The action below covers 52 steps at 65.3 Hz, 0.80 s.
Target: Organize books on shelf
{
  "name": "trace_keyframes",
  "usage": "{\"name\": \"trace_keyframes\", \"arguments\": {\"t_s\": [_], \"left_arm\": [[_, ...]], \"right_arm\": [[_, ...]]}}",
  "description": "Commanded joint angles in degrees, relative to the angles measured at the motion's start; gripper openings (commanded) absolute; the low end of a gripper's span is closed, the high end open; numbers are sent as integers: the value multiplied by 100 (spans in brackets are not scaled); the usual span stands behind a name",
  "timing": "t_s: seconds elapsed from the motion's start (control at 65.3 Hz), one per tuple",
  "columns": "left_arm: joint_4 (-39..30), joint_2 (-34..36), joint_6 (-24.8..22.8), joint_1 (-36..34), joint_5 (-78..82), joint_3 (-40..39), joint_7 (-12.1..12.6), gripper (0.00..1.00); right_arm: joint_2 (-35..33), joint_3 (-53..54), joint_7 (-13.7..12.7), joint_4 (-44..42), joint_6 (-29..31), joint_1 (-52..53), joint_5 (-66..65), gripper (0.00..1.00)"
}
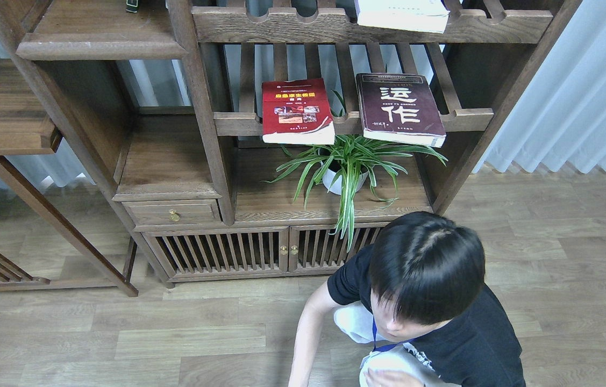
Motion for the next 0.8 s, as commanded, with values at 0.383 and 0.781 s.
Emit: {"name": "trace_keyframes", "arguments": {"t_s": [0.383, 0.781], "left_arm": [[545, 0, 0, 1, 0, -4, 1, 100], [545, 0, 0, 1, 0, 5, -8, 100]], "right_arm": [[0, 0, 1, 2, 0, 0, 0, 99], [0, 0, -8, 2, 0, 0, 0, 99]]}}
